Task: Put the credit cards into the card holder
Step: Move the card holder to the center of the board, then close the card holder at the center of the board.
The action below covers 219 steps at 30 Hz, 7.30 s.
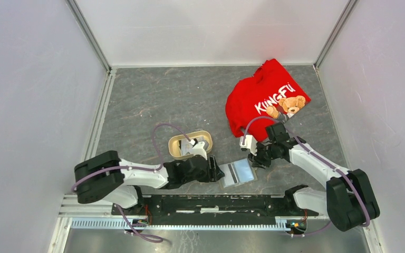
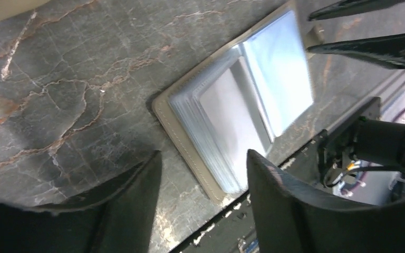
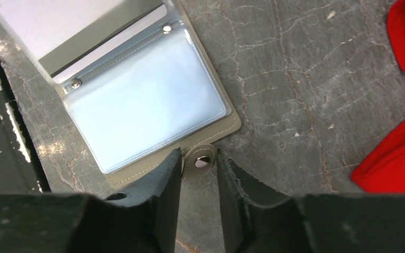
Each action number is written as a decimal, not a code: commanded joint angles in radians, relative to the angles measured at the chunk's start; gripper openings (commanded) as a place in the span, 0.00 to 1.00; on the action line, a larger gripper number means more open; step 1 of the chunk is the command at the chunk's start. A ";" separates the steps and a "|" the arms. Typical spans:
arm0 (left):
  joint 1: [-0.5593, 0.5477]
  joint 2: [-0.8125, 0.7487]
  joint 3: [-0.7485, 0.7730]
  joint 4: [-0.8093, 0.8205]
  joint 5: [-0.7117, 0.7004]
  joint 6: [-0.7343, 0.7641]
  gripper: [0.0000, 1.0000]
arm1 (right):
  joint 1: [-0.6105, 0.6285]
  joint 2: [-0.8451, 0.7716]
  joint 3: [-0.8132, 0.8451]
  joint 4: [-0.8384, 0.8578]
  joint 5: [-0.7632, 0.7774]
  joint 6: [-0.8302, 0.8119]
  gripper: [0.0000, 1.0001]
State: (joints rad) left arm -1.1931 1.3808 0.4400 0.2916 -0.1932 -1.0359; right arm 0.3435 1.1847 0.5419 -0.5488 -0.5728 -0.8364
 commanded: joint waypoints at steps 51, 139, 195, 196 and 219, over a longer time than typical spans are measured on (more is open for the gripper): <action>0.148 -0.281 0.079 -0.053 0.153 0.264 0.88 | -0.132 -0.113 0.107 0.007 0.005 0.038 0.69; 0.072 0.209 0.092 0.199 0.052 -0.109 0.74 | -0.052 0.255 0.093 0.002 0.136 0.086 0.08; 0.100 0.429 0.280 0.401 0.108 -0.056 0.40 | -0.119 0.154 0.110 -0.004 -0.038 0.077 0.11; 0.099 0.432 0.282 0.410 0.113 -0.052 0.41 | -0.110 0.165 0.110 0.003 -0.023 0.086 0.10; 0.101 0.509 0.347 0.475 0.175 -0.033 0.38 | -0.056 0.216 0.121 -0.006 0.003 0.083 0.06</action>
State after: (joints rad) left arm -1.0882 1.8721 0.7391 0.6258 -0.0498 -1.1061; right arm 0.2687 1.3869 0.6552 -0.5457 -0.5392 -0.7475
